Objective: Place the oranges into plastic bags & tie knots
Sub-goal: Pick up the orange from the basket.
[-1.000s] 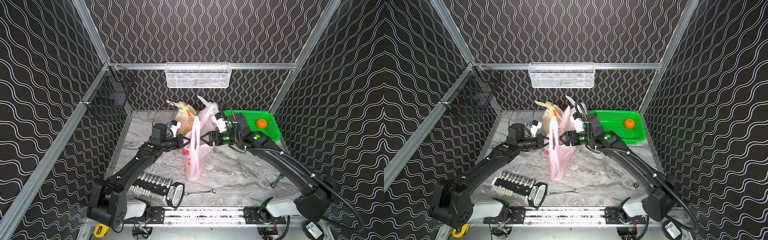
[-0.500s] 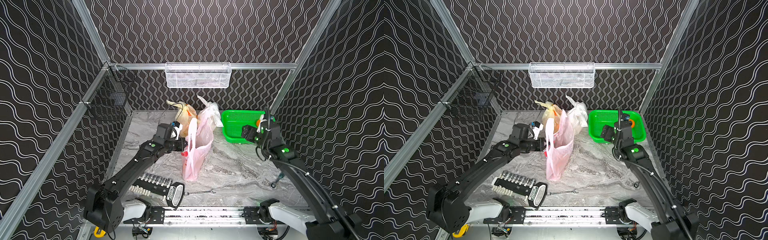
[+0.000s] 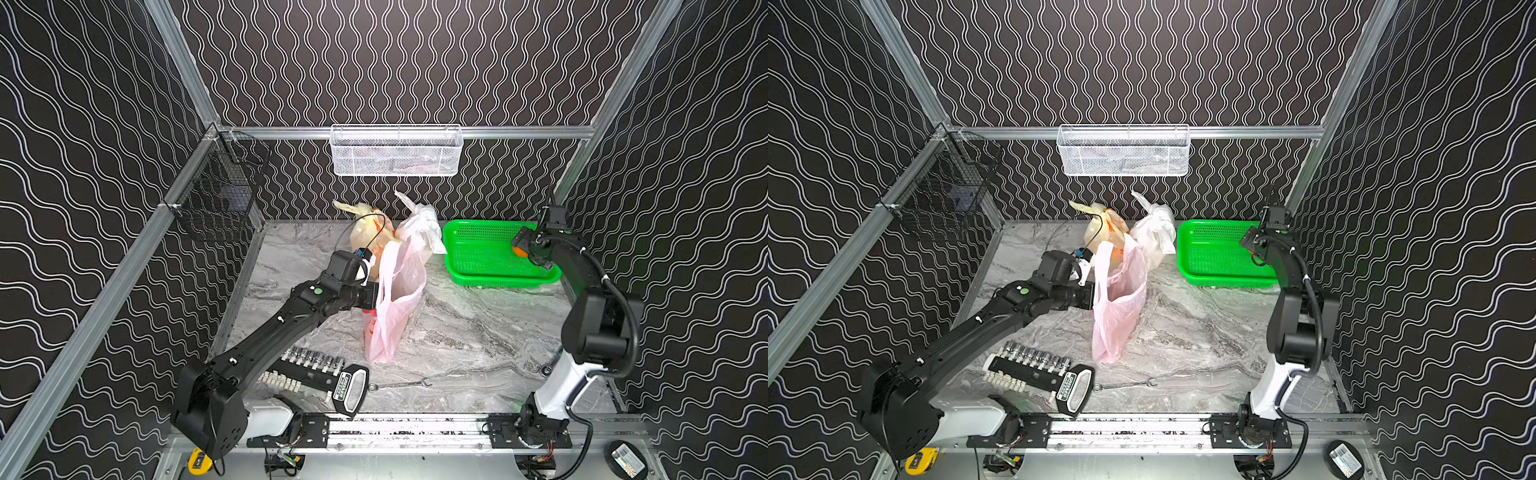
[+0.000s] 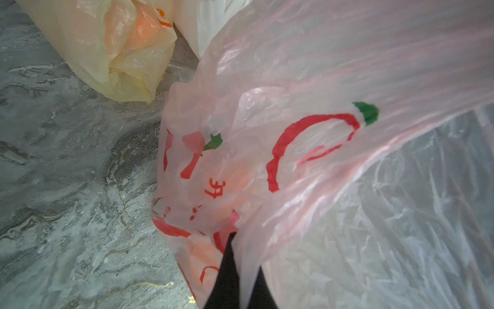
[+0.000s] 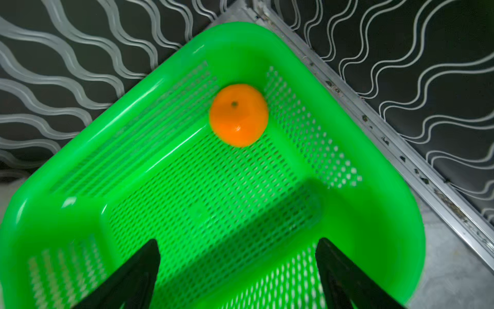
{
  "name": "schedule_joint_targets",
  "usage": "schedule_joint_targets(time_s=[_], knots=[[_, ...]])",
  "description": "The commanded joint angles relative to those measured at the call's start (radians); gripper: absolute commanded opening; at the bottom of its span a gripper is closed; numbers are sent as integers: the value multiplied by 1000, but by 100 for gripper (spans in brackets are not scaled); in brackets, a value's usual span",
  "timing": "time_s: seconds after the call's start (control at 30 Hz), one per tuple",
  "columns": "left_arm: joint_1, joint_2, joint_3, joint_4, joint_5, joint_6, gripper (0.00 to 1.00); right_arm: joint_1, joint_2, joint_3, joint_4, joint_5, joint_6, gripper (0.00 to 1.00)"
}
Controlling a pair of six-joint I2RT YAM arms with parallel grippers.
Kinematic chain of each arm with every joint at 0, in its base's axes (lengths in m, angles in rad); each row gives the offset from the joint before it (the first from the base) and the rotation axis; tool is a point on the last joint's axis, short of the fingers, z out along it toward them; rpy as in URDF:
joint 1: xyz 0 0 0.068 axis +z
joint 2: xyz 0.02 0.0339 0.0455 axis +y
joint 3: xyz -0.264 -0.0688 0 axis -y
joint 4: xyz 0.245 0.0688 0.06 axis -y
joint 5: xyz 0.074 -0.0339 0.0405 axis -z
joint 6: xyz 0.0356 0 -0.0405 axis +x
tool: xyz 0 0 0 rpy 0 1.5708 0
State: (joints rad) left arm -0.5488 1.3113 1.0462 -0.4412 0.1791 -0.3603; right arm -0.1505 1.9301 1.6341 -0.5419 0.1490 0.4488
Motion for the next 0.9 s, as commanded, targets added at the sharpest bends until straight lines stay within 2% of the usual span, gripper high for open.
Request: schedule_joint_targets(time_s=[0.0, 0.17, 0.43, 0.87], knots=[[-2, -9, 0, -7, -23, 13, 0, -19, 112, 102, -45, -32, 13, 92], [-2, -10, -2, -25, -28, 20, 0, -44, 276, 274, -93, -58, -1, 92], [-3, -12, 5, -47, -30, 28, 0, -50, 420, 435, -124, -37, -49, 92], [-4, -16, -15, -30, -11, 6, 0, -57, 547, 560, -102, -60, -103, 86]])
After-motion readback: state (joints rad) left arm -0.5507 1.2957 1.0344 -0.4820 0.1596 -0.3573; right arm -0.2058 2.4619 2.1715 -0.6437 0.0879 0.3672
